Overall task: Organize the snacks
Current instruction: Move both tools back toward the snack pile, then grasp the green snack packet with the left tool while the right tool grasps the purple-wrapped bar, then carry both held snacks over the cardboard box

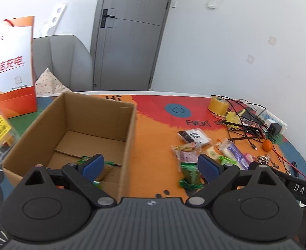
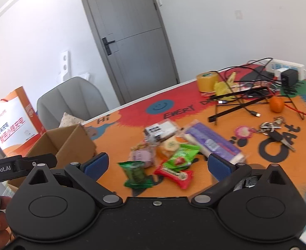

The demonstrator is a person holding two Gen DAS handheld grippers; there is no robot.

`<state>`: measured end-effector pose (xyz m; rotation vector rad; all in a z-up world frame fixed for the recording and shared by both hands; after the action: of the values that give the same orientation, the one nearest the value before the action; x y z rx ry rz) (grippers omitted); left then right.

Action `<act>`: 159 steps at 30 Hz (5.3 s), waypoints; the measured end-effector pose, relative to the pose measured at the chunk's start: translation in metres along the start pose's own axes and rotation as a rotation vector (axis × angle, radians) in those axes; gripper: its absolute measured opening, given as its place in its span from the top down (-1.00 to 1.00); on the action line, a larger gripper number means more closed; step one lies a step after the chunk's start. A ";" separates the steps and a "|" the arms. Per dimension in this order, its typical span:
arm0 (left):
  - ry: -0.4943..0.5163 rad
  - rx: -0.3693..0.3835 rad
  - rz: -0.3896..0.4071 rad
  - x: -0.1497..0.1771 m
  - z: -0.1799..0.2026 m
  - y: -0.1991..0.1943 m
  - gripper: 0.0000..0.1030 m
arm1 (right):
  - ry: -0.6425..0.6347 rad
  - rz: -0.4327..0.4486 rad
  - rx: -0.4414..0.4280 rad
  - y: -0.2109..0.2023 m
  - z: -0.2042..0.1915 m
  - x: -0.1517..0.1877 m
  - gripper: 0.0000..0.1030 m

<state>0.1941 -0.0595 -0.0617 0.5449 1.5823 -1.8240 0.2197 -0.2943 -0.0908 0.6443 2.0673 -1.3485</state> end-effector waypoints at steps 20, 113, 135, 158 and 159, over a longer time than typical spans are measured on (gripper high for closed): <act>0.023 0.032 -0.065 0.004 0.043 0.050 -0.83 | 0.042 0.005 0.084 0.014 0.060 0.000 -0.63; -0.002 0.055 -0.131 0.021 0.046 0.094 0.46 | -0.043 -0.095 0.136 0.068 0.065 0.019 0.38; -0.011 0.071 0.002 -0.004 0.031 0.032 0.46 | -0.037 0.028 0.028 0.027 0.007 -0.015 0.38; -0.139 -0.006 0.077 -0.026 -0.072 -0.001 0.45 | -0.127 0.037 -0.094 0.042 -0.099 -0.028 0.38; -0.144 -0.009 0.076 -0.026 -0.077 -0.001 0.45 | -0.134 0.035 -0.097 0.044 -0.104 -0.027 0.38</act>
<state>0.2037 0.0212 -0.0571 0.4525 1.4541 -1.7582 0.2471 -0.1843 -0.0668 0.5317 1.9911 -1.2298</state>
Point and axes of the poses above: each gripper's, at about its wrist camera, not at the fingertips, and y roughly the way its jaws point, z to its right, x to its underside, the point moved 3 cm from there along y, roughly the way its jaws point, and after that the axes turned 11 degrees about -z, right-handed, at the moved point
